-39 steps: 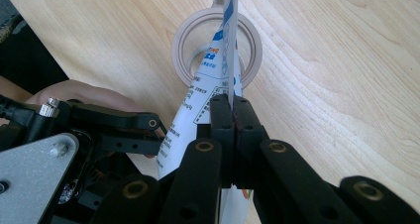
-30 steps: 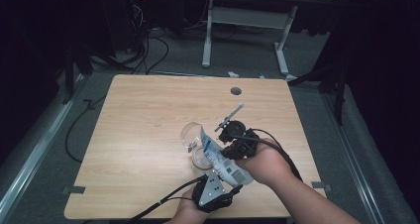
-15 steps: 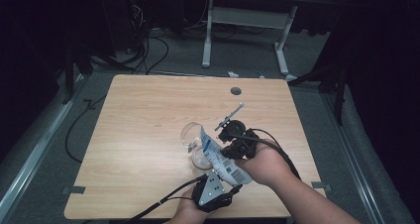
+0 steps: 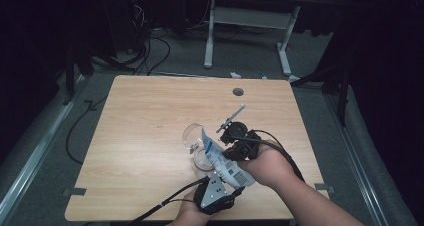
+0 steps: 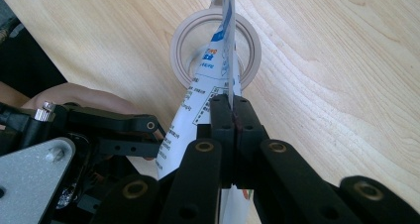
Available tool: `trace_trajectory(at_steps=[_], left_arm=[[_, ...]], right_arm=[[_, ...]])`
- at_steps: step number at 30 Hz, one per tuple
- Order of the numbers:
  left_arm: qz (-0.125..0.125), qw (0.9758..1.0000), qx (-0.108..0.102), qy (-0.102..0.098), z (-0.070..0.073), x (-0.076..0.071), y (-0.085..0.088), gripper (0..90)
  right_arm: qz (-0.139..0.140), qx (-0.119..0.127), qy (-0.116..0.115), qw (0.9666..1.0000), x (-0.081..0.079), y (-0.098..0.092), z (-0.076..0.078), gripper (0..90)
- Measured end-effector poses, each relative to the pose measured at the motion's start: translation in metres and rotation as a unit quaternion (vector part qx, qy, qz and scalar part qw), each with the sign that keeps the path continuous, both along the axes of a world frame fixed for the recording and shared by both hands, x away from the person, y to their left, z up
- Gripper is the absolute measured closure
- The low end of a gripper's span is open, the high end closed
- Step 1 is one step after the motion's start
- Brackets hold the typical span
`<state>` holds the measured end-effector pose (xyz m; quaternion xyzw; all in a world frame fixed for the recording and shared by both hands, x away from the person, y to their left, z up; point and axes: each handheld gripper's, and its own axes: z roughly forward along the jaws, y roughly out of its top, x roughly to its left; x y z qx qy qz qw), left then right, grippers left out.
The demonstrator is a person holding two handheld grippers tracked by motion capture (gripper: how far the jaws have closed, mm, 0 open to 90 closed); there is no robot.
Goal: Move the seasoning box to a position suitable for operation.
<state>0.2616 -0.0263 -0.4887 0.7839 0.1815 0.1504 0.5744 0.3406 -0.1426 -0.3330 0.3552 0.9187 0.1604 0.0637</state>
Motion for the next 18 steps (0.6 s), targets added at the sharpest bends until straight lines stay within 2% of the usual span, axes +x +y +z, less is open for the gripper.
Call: trace_trajectory(at_steps=[18], left_arm=[[-0.001, 1.0000, -0.008, 0.004, 0.0016, 0.0001, 0.0009, 55.1]], right_arm=[[0.007, 0.000, -0.004, 1.0000, 0.0003, 0.0022, 0.0010, 90.0]])
